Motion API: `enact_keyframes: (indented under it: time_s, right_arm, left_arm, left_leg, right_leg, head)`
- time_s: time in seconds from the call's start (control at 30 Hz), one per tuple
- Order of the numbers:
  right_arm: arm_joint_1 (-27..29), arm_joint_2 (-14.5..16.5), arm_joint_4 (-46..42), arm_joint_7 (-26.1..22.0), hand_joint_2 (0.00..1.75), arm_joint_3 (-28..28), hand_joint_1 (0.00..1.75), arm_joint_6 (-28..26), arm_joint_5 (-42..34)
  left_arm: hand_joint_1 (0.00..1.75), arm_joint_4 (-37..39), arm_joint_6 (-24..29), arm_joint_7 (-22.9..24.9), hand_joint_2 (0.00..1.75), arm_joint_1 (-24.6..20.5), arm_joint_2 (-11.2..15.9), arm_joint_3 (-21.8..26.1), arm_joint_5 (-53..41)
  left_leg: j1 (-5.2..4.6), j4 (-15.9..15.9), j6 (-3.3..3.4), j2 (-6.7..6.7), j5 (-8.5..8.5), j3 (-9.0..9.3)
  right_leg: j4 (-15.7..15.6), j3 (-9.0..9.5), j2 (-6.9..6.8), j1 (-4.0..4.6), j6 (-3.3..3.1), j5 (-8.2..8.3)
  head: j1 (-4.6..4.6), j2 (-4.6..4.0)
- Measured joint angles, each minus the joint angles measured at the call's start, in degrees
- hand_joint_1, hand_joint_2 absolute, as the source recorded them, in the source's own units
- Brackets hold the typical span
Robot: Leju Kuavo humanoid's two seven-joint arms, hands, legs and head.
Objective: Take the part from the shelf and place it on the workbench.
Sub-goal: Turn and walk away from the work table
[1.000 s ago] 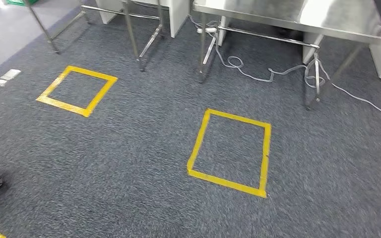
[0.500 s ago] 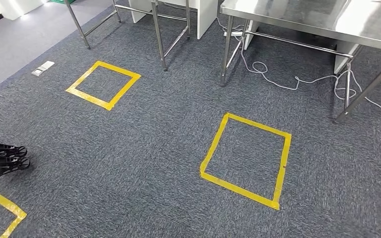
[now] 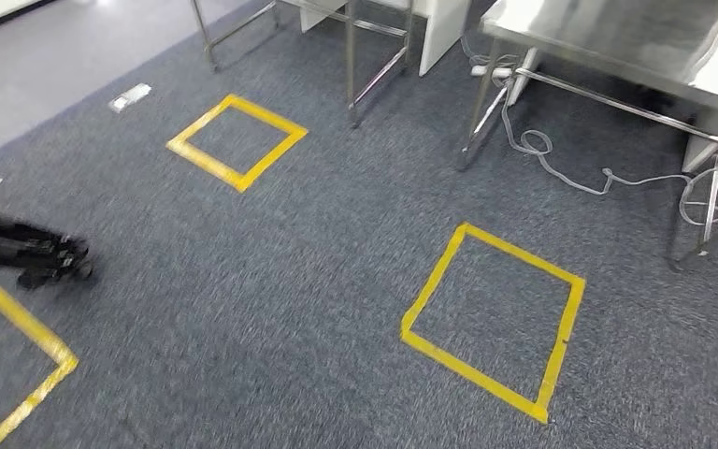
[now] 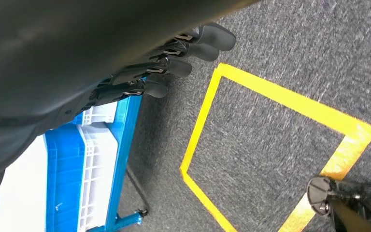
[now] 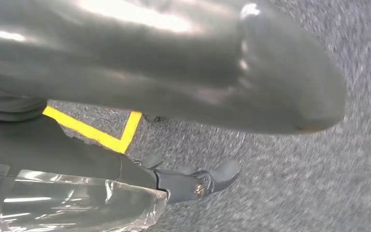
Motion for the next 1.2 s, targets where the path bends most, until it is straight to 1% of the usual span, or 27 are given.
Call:
enact_keyframes:
  time_s: [0.07,0.1,0.13,0.2,0.23,0.27,0.33,0.37,0.43,0.5,0.53,0.57,0.6,0.63,0.67,0.73,0.8,0.87,0.9,0.93,0.97,1.03,1.07,1.1,1.13,1.17,1.2]
  right_arm:
    - [0.19,-0.08,0.01,0.01,0.0,-0.03,0.0,-0.01,0.0]
    - [0.27,-0.12,0.0,0.02,0.0,-0.05,0.0,-0.02,-0.01]
    - [0.32,-0.17,-0.01,0.02,0.0,-0.05,0.0,-0.02,-0.01]
    - [0.28,-0.28,-0.01,0.02,0.0,-0.04,0.0,-0.02,-0.02]
    - [0.25,-0.31,-0.01,0.03,0.0,-0.04,0.0,-0.02,-0.03]
    - [0.23,-0.32,-0.01,0.03,0.0,-0.03,0.0,-0.02,-0.03]
    - [0.15,-0.28,0.0,0.04,0.0,-0.03,0.0,-0.02,-0.01]
    - [0.09,-0.22,0.0,0.04,0.0,-0.03,0.0,-0.01,0.03]
    - [0.05,-0.09,0.01,0.04,0.0,-0.03,0.0,0.01,0.25]
    - [0.13,-0.05,0.01,0.04,0.0,-0.02,0.0,0.05,0.62]
    - [0.19,-0.06,0.01,0.05,0.0,0.0,0.0,0.08,0.78]
    - [0.21,-0.07,0.01,0.05,0.0,0.02,0.0,0.11,0.93]
    - [0.19,-0.07,0.01,0.06,0.0,0.05,0.0,0.15,1.05]
    - [0.14,-0.07,0.01,0.07,0.0,0.08,0.0,0.22,1.15]
    - [0.07,-0.06,0.01,0.06,0.0,0.13,0.0,0.32,1.25]
    - [-0.11,0.02,0.02,0.03,0.0,0.23,0.0,0.49,1.33]
    - [-0.26,0.06,0.02,0.0,0.0,0.29,0.0,0.52,1.35]
    - [-0.37,0.09,0.01,-0.02,0.0,0.32,0.0,0.54,1.36]
    - [-0.41,0.09,0.01,-0.02,0.0,0.34,0.0,0.54,1.37]
    - [-0.44,0.07,0.01,-0.04,0.0,0.35,0.0,0.55,1.37]
    - [-0.45,0.03,0.01,-0.06,0.0,0.36,0.0,0.56,1.36]
    - [-0.36,-0.09,0.01,-0.09,0.0,0.36,0.0,0.58,1.34]
    - [-0.31,-0.13,0.01,-0.08,0.0,0.36,0.0,0.6,1.33]
    - [-0.27,-0.19,0.01,-0.07,0.0,0.35,0.0,0.6,1.33]
    - [-0.26,-0.23,0.01,-0.05,0.0,0.34,0.0,0.61,1.33]
    - [-0.28,-0.29,0.01,-0.01,0.0,0.34,0.0,0.62,1.34]
    - [-0.3,-0.36,0.01,0.03,0.0,0.34,0.0,0.63,1.36]
  left_arm:
    - [0.0,0.0,-0.02,0.0,0.0,-0.05,0.02,0.0,-0.04]
    - [0.0,0.0,-0.04,0.0,0.0,-0.04,0.02,0.0,-0.04]
    - [0.0,0.0,-0.05,0.0,0.0,-0.03,0.01,0.0,-0.05]
    - [0.0,0.0,-0.08,0.0,0.0,-0.01,-0.01,0.0,-0.07]
    - [0.0,0.0,-0.08,0.01,0.0,-0.01,-0.01,0.0,-0.08]
    - [0.0,0.0,-0.08,0.01,0.0,0.0,-0.01,0.0,-0.09]
    - [0.0,0.0,-0.02,0.06,0.0,0.1,0.03,0.0,-0.1]
    - [0.0,0.0,0.08,0.09,0.0,0.18,0.12,0.0,-0.1]
    - [0.0,0.0,0.58,0.27,0.0,0.29,0.27,0.0,-0.1]
    - [0.0,0.0,1.41,0.5,0.0,0.25,0.34,-0.01,-0.15]
    - [0.0,0.0,1.81,0.63,0.0,0.24,0.37,-0.03,-0.28]
    - [0.0,0.0,2.2,0.73,0.0,0.23,0.42,-0.07,-0.5]
    - [0.0,0.0,2.53,0.82,0.0,0.26,0.51,-0.11,-0.76]
    - [0.0,0.0,2.8,0.88,0.0,0.3,0.62,-0.15,-1.04]
    - [0.0,0.0,3.04,0.9,0.0,0.33,0.73,-0.19,-1.28]
    - [0.0,-0.01,3.42,0.9,0.0,0.29,0.98,-0.29,-1.63]
    - [0.0,-0.02,3.7,0.86,0.0,0.19,1.15,-0.51,-1.84]
    - [0.0,-0.02,3.83,0.85,0.0,0.18,1.22,-0.74,-1.92]
    - [0.0,-0.02,3.84,0.85,0.0,0.21,1.2,-0.85,-1.93]
    - [0.0,-0.02,3.88,0.85,0.0,0.2,1.18,-0.95,-1.98]
    - [0.0,-0.02,3.94,0.84,0.0,0.17,1.15,-1.06,-2.07]
    - [0.0,-0.02,4.11,0.83,0.0,0.12,1.15,-1.3,-2.45]
    - [0.0,-0.02,4.16,0.83,0.0,0.12,1.17,-1.43,-2.68]
    - [0.0,-0.02,4.16,0.84,0.0,0.15,1.19,-1.54,-2.91]
    - [0.0,-0.02,4.08,0.85,0.0,0.18,1.2,-1.63,-3.05]
    - [0.0,-0.02,4.0,0.87,0.0,0.19,1.21,-1.73,-3.17]
    - [0.0,-0.02,3.91,0.89,0.0,0.2,1.2,-1.84,-3.25]
  left_leg:
    - [-0.09,0.03,0.08,-1.34,0.02,-0.07]
    - [-0.11,0.05,0.09,-2.07,0.01,-0.07]
    - [-0.12,0.08,0.06,-2.78,0.01,-0.04]
    - [-0.14,0.24,-0.16,-4.07,-0.02,0.02]
    - [-0.29,0.46,-0.42,-4.61,-0.15,-0.02]
    - [-0.41,0.67,-0.71,-5.01,-0.27,-0.09]
    - [-0.51,0.96,-1.25,-5.59,-0.45,-0.35]
    - [-0.38,1.15,-1.45,-5.48,-0.51,-0.47]
    - [-0.28,3.49,-1.99,-3.54,-2.0,-1.44]
    - [-0.12,10.2,-2.57,-1.02,-5.75,-4.46]
    - [0.06,14.28,-2.79,-0.49,-7.6,-6.45]
    - [0.21,17.37,-2.92,-0.24,-8.67,-8.05]
    - [0.29,18.49,-2.94,-0.1,-8.62,-8.72]
    - [0.32,17.23,-2.84,0.04,-7.46,-8.17]
    - [0.29,13.84,-2.6,0.35,-5.53,-6.49]
    - [-0.11,5.62,-1.73,2.38,-2.28,-2.23]
    - [-0.69,2.05,-1.01,3.66,-1.5,-0.47]
    - [-0.9,1.65,-0.59,2.66,-1.36,-0.48]
    - [-0.77,1.13,-0.34,2.1,-1.09,-0.22]
    - [-0.59,0.54,0.01,1.52,-0.73,0.06]
    - [-0.4,0.0,0.31,0.92,-0.38,0.33]
    - [-0.29,-0.3,0.63,-0.26,-0.1,0.29]
    - [-0.34,-0.28,0.63,-0.96,-0.09,0.23]
    - [-0.36,-0.26,0.62,-1.66,-0.1,0.24]
    - [-0.36,-0.23,0.6,-2.36,-0.11,0.29]
    - [-0.34,-0.21,0.53,-3.07,-0.13,0.39]
    - [-0.33,-0.16,0.39,-3.73,-0.17,0.48]
  right_leg:
    - [6.23,-3.64,0.75,-0.11,-0.07,-1.73]
    - [6.76,-4.26,0.89,-0.12,0.29,-1.42]
    - [5.02,-3.73,1.03,-0.16,0.83,-0.26]
    - [-2.75,-0.42,1.99,-0.45,1.82,3.21]
    - [-6.22,1.06,2.59,-0.58,1.88,4.64]
    - [-8.38,1.96,3.04,-0.65,1.66,5.53]
    - [-9.22,2.51,3.03,-0.54,0.77,6.05]
    - [-9.19,2.66,2.71,-0.66,0.37,6.16]
    - [-9.26,2.93,2.01,-0.93,-0.39,6.33]
    - [-9.28,3.06,1.15,-0.83,-0.91,6.25]
    - [-9.27,3.09,0.63,-0.69,-1.03,6.15]
    - [-9.26,3.12,0.09,-0.57,-1.12,6.07]
    - [-9.26,3.16,-0.43,-0.47,-1.19,5.99]
    - [-9.26,3.26,-0.92,-0.4,-1.21,5.89]
    - [-9.26,3.41,-1.36,-0.33,-1.23,5.79]
    - [-9.29,3.75,-2.13,-0.04,-1.04,5.5]
    - [-9.32,3.91,-2.82,0.23,-0.61,5.21]
    - [-9.56,4.11,-3.72,0.45,-0.05,5.06]
    - [-9.38,4.09,-3.71,0.52,0.17,4.82]
    - [-8.32,3.69,-3.05,0.57,0.22,4.12]
    - [-5.89,2.58,-1.95,0.56,0.09,2.84]
    - [2.21,-1.37,0.35,0.22,-0.39,-0.62]
    - [5.99,-3.38,0.82,0.12,-0.36,-1.86]
    - [7.9,-4.55,1.0,0.06,-0.06,-2.17]
    - [7.53,-4.63,1.1,0.01,0.45,-1.49]
    - [4.59,-3.48,1.26,-0.09,1.08,0.12]
    - [0.1,-1.54,1.86,-0.28,1.64,2.13]
  head:
    - [0.14,0.0]
    - [0.16,0.0]
    - [0.15,0.0]
    - [0.18,0.0]
    - [0.21,0.0]
    - [0.21,0.0]
    - [0.2,0.0]
    - [0.17,0.0]
    - [-0.03,0.0]
    - [-0.29,0.0]
    - [-0.35,0.0]
    - [-0.33,0.0]
    - [-0.34,0.0]
    - [-0.35,0.0]
    - [-0.36,0.0]
    - [-0.31,0.0]
    - [-0.29,0.0]
    - [-0.34,0.0]
    - [-0.28,0.0]
    - [-0.25,0.0]
    - [-0.11,0.0]
    - [0.12,0.0]
    - [0.22,0.0]
    - [0.21,0.0]
    - [0.23,0.0]
    - [0.23,0.0]
    - [0.27,0.0]
